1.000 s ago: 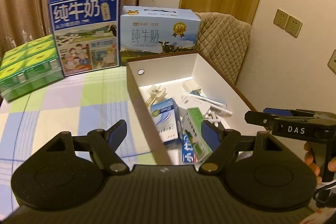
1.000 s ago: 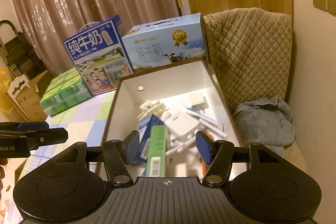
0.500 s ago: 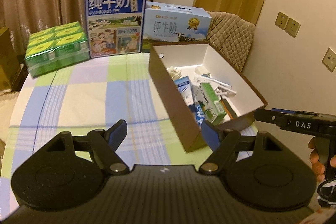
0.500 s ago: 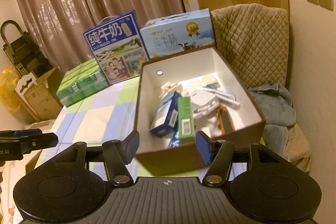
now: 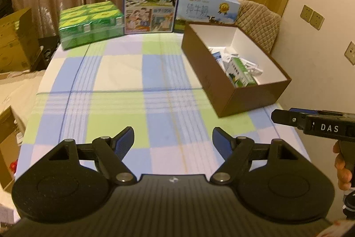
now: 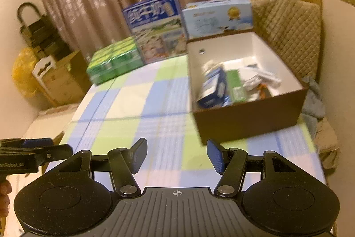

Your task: Organize rigid objects

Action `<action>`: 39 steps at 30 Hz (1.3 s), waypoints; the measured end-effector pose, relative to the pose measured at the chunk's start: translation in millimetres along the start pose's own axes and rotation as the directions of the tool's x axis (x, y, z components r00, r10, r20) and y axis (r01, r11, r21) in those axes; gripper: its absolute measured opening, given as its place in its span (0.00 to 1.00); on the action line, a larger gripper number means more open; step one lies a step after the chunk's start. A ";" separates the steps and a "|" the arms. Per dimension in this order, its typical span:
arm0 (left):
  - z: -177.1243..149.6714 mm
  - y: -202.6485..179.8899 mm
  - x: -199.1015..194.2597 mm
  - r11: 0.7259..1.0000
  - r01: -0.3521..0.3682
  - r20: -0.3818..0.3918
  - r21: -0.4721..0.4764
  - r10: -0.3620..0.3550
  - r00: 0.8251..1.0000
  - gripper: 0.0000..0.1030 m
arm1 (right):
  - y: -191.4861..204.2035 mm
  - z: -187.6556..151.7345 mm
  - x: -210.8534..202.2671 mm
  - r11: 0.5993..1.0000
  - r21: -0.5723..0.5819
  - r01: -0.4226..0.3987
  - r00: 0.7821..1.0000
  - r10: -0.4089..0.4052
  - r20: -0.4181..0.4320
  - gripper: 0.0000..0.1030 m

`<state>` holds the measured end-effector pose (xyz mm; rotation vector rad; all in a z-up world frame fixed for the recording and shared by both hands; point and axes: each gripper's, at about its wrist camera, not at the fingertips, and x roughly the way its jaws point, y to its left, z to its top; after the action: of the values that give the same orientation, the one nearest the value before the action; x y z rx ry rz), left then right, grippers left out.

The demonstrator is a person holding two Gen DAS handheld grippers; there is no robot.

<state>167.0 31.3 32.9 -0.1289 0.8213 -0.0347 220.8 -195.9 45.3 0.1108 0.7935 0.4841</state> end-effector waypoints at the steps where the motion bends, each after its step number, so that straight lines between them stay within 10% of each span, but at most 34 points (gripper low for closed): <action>1: -5.2 2.9 -4.0 1.000 -0.005 -0.002 -0.003 0.005 1.000 0.73 | 4.8 -2.5 0.0 1.000 -0.004 -0.006 1.000 0.006 -0.006 0.55; 39: -91.3 25.9 -59.8 0.997 -0.058 -0.059 -0.059 0.054 0.997 0.72 | 93.2 -95.8 -22.2 0.994 -0.087 -0.073 0.986 0.059 -0.153 0.55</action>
<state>58.9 52.5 11.5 -0.1623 0.8837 0.0394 104.7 -131.5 18.2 0.0145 0.9158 0.5960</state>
